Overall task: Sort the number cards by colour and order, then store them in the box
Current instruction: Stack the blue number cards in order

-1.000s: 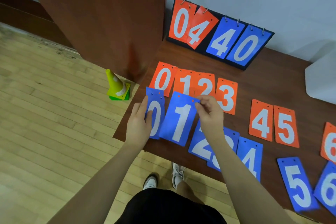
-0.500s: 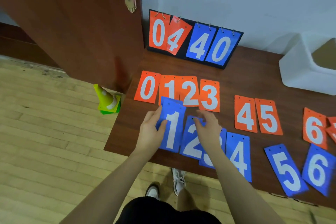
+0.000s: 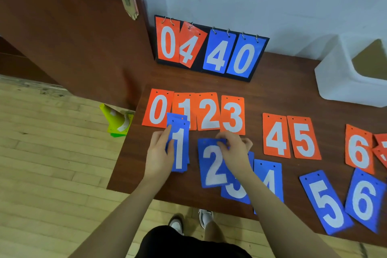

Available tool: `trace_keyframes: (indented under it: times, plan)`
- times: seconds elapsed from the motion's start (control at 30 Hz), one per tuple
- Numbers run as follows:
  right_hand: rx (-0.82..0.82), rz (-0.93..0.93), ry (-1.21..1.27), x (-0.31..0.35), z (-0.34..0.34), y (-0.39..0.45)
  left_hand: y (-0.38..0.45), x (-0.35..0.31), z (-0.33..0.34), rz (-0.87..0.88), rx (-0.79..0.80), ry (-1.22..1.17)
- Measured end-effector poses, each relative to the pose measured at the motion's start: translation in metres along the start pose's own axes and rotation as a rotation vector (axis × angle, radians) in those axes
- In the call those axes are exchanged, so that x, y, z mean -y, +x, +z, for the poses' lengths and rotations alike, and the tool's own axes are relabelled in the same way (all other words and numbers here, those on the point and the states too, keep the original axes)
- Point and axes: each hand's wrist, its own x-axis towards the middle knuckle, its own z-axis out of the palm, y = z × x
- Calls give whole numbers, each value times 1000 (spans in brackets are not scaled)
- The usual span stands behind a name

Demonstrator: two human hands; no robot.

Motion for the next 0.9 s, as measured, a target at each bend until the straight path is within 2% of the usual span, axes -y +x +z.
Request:
trace_keyframes:
  times: [0.13,0.23,0.47,0.57,0.77,0.83,0.9]
  plan:
    - [-115,5,444,32,-18,11,5,-7,-2,24,16,-42]
    - [-114,-14,528,49,-23,15,3,-16,2,95,46,-96]
    - [-123,172,719,42,-35,10,7,-7,-3,72,22,-88]
    - [-116,237,830,41,-36,6,9,-13,0,115,51,-85]
    - [-144,173,682,36,-18,8,7,-37,23,250,144,-39]
    - [-106,124,533,23,-19,9,7,-37,27,261,140,-2]
    - [-38,144,224,-1,-22,8,9,-34,28,204,114,-6]
